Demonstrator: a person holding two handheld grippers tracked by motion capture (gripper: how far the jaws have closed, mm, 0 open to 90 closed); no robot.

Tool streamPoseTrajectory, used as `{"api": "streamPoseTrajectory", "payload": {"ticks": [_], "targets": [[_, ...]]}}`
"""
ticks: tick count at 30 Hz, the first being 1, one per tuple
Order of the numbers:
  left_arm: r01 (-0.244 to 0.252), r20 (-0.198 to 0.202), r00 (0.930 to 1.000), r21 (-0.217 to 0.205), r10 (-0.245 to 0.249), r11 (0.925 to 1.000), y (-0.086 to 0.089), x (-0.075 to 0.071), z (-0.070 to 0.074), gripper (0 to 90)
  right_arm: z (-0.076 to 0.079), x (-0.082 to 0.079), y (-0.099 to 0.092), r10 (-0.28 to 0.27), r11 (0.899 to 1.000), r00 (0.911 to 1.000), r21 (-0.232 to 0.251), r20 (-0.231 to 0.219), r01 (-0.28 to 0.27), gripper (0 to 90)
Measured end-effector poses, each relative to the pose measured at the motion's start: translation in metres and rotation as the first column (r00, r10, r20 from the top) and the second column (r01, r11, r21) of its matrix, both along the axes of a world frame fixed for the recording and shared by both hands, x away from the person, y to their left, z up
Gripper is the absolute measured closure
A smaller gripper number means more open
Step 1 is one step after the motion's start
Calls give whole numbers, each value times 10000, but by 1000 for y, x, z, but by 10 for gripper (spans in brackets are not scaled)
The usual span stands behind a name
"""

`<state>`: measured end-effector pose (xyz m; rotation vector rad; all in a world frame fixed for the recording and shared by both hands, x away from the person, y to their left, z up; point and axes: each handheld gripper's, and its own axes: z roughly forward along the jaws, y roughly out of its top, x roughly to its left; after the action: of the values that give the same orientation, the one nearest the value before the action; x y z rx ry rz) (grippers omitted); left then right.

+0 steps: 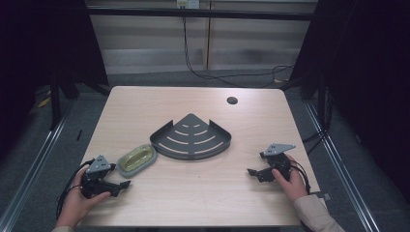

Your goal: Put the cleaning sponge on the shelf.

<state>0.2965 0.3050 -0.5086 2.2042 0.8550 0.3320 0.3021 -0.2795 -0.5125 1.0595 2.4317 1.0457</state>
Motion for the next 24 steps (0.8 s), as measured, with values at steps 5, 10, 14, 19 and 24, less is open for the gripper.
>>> {"api": "streamPoseTrajectory", "payload": {"ticks": [5,10,14,19,24], "targets": [[-118,13,9999,-19,118,9999,1,0,0,113,0,0,0,2,10000,10000,0,2,-2,116],[-310,-521,9981,581,341,9978,-5,3,8,159,0,0,0,2,10000,10000,-1,1,-2,116],[-221,-1222,9918,1230,372,9922,-11,7,17,222,0,0,0,1,10000,10000,-2,1,-1,116],[308,-2039,9789,2164,143,9758,-17,14,29,228,0,0,0,1,10000,10000,1,0,-1,116],[444,-2774,9602,2645,319,9634,-25,27,43,237,0,0,0,5,10000,10000,1,4,-5,116]]}}
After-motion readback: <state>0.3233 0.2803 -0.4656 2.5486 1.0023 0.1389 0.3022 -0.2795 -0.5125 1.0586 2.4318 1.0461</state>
